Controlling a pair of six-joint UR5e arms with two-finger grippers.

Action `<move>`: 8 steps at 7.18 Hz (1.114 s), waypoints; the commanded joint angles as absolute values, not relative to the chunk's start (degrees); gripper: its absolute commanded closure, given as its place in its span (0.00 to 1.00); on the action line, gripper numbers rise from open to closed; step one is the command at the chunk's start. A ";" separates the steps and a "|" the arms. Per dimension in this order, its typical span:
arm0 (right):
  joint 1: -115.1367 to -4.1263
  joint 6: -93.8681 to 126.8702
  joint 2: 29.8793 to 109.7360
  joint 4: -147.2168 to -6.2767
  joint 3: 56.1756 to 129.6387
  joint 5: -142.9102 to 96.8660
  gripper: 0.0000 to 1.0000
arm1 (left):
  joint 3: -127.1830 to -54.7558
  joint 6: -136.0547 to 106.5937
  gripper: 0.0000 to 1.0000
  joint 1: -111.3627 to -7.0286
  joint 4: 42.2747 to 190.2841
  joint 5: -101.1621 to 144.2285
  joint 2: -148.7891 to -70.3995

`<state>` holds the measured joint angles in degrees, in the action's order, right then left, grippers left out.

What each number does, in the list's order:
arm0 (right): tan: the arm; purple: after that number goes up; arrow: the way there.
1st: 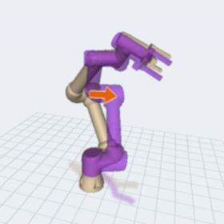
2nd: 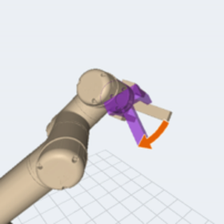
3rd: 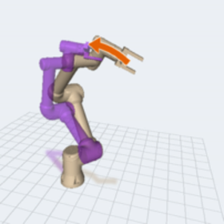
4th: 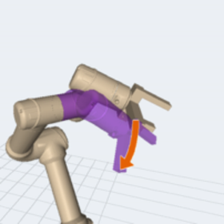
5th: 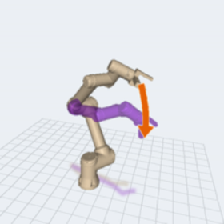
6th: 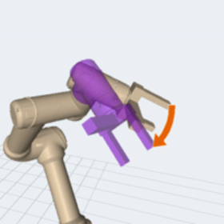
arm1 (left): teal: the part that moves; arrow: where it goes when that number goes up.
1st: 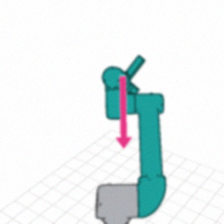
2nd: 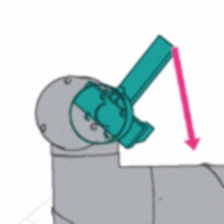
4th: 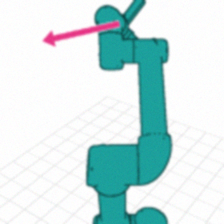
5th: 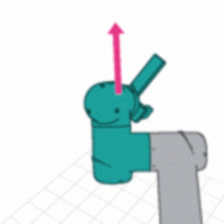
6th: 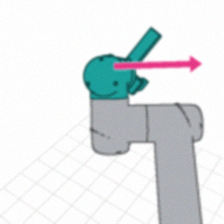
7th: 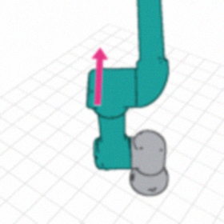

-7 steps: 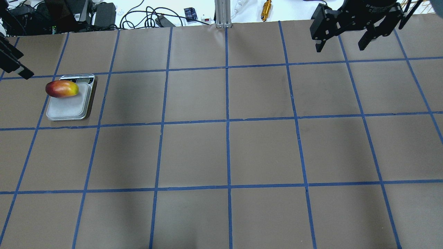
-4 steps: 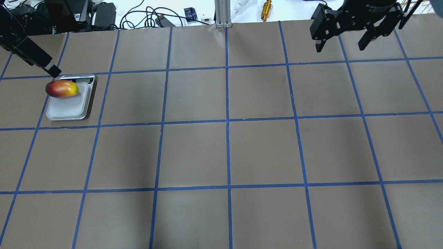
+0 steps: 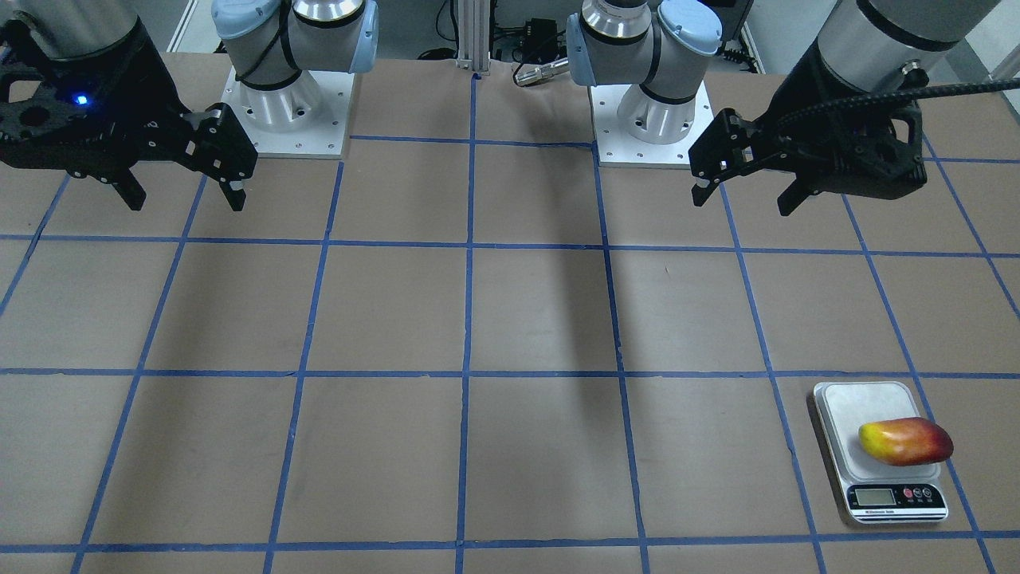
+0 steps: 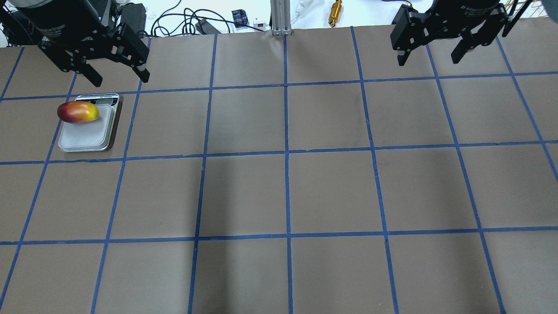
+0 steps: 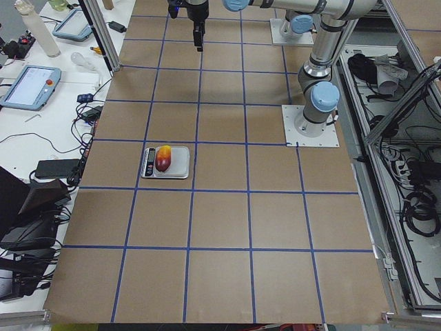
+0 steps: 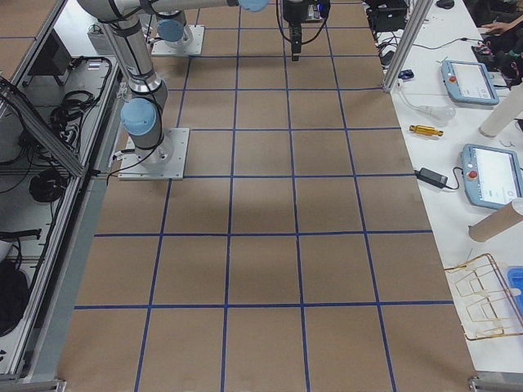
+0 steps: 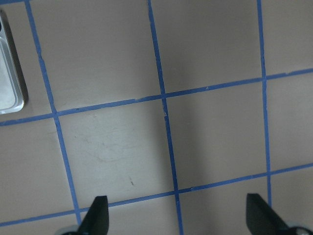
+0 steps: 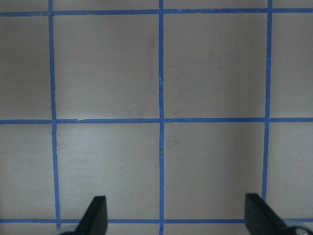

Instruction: Weigh mango

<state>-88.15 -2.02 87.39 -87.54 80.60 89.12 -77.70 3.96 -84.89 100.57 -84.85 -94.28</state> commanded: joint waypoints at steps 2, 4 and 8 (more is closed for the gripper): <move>-88.15 -2.02 87.45 -87.54 80.60 89.12 0.00 | -78.66 -3.69 0.00 -89.47 96.27 -91.93 -94.48; -88.15 -2.02 87.45 -87.54 80.60 89.12 0.00 | -78.14 -3.78 0.00 -89.03 95.45 -91.67 -94.83; -88.07 -2.02 87.45 -87.54 80.60 89.21 0.00 | -78.22 -2.55 0.00 -88.95 90.53 -88.76 -95.54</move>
